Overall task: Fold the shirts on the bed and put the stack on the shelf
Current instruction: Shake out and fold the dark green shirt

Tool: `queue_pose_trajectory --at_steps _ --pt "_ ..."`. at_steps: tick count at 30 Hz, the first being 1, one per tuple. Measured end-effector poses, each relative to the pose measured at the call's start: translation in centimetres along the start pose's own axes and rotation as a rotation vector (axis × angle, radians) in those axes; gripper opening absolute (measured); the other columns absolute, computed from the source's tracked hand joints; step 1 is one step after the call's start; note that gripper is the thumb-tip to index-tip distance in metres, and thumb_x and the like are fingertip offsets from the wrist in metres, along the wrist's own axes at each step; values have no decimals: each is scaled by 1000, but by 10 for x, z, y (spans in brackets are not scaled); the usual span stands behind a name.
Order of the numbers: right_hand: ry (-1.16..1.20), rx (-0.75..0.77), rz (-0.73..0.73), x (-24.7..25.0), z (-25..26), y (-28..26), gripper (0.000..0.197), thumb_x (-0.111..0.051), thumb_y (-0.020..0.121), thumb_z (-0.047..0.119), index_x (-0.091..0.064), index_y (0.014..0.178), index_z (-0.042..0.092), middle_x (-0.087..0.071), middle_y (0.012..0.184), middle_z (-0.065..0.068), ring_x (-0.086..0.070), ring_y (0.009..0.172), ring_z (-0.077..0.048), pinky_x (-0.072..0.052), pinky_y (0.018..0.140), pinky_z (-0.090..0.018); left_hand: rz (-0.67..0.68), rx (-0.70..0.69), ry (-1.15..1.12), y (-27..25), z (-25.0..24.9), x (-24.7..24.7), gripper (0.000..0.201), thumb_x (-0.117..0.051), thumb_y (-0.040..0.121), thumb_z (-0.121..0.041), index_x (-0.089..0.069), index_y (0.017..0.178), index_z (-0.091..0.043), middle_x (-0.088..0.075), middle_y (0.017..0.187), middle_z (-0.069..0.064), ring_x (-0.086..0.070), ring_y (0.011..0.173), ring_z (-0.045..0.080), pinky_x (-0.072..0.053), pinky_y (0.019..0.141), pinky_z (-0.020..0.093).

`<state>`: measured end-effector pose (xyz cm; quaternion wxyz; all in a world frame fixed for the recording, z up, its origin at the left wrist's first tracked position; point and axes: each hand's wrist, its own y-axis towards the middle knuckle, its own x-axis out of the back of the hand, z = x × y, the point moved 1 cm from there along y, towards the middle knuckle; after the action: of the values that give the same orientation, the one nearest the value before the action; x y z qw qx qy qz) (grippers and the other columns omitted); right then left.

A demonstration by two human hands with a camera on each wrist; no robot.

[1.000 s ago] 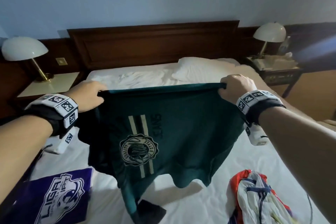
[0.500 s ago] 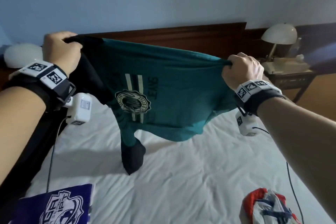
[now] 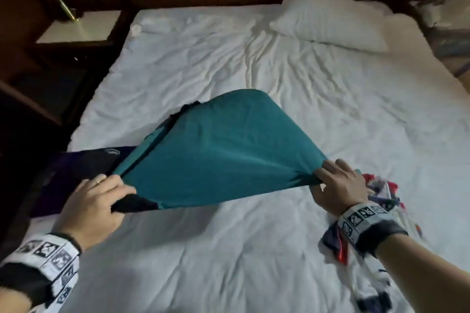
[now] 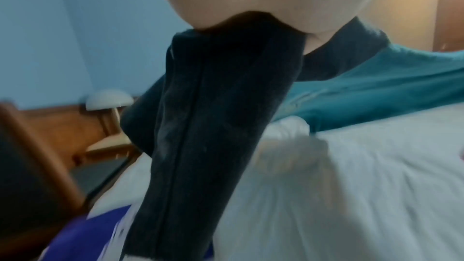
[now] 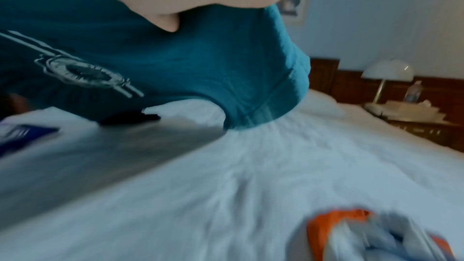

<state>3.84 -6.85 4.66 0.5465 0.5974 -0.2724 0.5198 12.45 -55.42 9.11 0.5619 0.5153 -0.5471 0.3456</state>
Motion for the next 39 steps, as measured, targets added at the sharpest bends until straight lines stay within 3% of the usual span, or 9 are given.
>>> queue_pose_trajectory --at_steps 2,6,10,16,21,26,31,37,39 --pt "3 33 108 -40 4 -58 17 -53 70 28 -60 62 15 -55 68 -3 -56 67 -32 -40 47 -32 155 25 54 -63 -3 -59 49 -44 62 -23 -76 99 -16 -63 91 -1 -50 84 25 -37 68 41" --pt "-41 95 395 -117 10 -163 17 -54 69 30 -62 68 15 -53 76 -6 -54 70 -33 -43 51 -37 458 123 142 -162 -11 -163 68 -89 46 -10 -73 112 -16 -60 98 2 -56 85 27 -48 66 46" --pt "-83 48 652 -153 15 -239 37 -44 71 35 -69 92 18 -57 92 -7 -57 80 -34 -45 66 -43 641 163 200 -207 -41 -220 68 -67 62 -39 -67 124 -12 -61 104 11 -58 85 36 -42 71 50" --pt "-131 -191 619 -147 5 -252 41 -58 64 30 -63 101 14 -57 104 -12 -51 91 -35 -42 74 -45 555 30 152 -177 -99 -253 66 -42 65 -27 -59 126 -8 -57 117 19 -55 96 39 -40 81 54" --pt "-184 -328 703 -142 -32 -248 32 -69 68 9 -62 99 9 -55 101 -16 -55 91 -40 -46 73 -50 627 -44 93 -127 -129 -270 64 -77 53 -16 -60 114 -12 -56 102 13 -58 81 37 -48 65 48" --pt "-102 -254 616 -125 -56 -246 25 -72 65 -5 -58 83 3 -52 86 -19 -56 72 -39 -32 49 -34 708 18 65 -109 -145 -285 39 -77 58 -8 -52 87 -16 -50 80 6 -58 72 33 -50 48 40" --pt "-203 -147 784 -117 -57 -270 24 -79 66 6 -65 86 10 -57 84 -11 -60 70 -34 -43 46 -35 760 79 74 -116 -153 -288 41 -72 58 1 -45 83 -16 -45 79 6 -55 66 34 -41 46 37" --pt "-298 -262 931 -112 -46 -252 15 -73 66 22 -68 78 15 -62 80 -7 -60 81 -33 -46 68 -43 820 136 77 -125 -149 -280 35 -69 62 3 -45 83 -13 -43 79 8 -54 59 35 -38 45 36" --pt "-301 -247 972 -108 -33 -242 23 -66 67 36 -71 77 17 -62 82 -6 -58 86 -33 -43 74 -44 854 154 14 -126 -148 -273 25 -64 75 -7 -47 90 -17 -45 86 3 -56 71 35 -45 54 39"
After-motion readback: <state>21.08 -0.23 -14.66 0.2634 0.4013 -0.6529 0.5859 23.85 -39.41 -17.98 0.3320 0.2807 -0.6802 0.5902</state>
